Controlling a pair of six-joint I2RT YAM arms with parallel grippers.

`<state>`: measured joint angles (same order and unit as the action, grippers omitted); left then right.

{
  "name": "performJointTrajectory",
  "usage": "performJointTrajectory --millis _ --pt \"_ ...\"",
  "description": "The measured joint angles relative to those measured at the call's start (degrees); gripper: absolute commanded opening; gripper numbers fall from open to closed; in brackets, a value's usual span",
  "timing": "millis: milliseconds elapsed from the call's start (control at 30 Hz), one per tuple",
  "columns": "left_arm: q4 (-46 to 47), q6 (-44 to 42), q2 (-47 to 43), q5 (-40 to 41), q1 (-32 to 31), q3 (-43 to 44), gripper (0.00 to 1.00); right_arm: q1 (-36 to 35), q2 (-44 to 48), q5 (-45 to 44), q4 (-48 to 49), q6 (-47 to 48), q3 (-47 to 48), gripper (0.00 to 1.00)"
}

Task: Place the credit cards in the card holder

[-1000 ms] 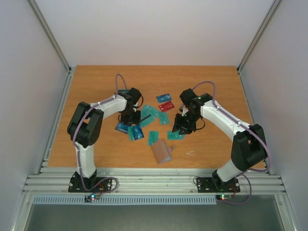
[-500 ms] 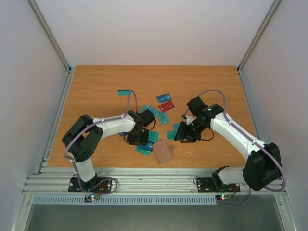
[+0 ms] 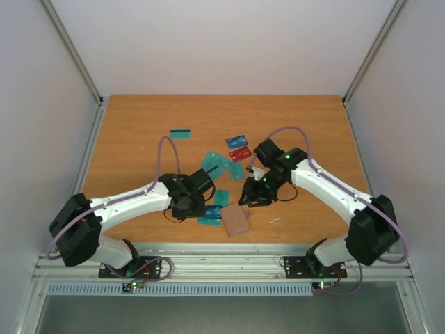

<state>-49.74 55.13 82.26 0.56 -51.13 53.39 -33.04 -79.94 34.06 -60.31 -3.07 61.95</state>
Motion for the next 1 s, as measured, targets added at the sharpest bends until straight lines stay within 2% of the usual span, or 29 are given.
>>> performJointTrajectory --millis 267,433,767,1000 --pt "2.0 2.8 -7.7 -0.4 0.0 -11.5 0.47 -6.8 -15.7 -2.5 7.5 -2.5 8.7 0.34" --pt "8.1 4.0 -7.9 -4.1 -0.3 -17.6 0.47 -7.6 -26.5 -4.3 9.3 -2.8 14.5 0.33" --pt "15.4 4.0 -4.3 -8.7 -0.9 -17.0 0.45 -7.9 -40.4 -5.8 7.6 0.0 24.5 0.28" --pt "19.2 4.6 -3.0 -9.3 -1.1 -16.7 0.44 -8.3 -42.1 -4.6 6.8 2.2 24.7 0.27"
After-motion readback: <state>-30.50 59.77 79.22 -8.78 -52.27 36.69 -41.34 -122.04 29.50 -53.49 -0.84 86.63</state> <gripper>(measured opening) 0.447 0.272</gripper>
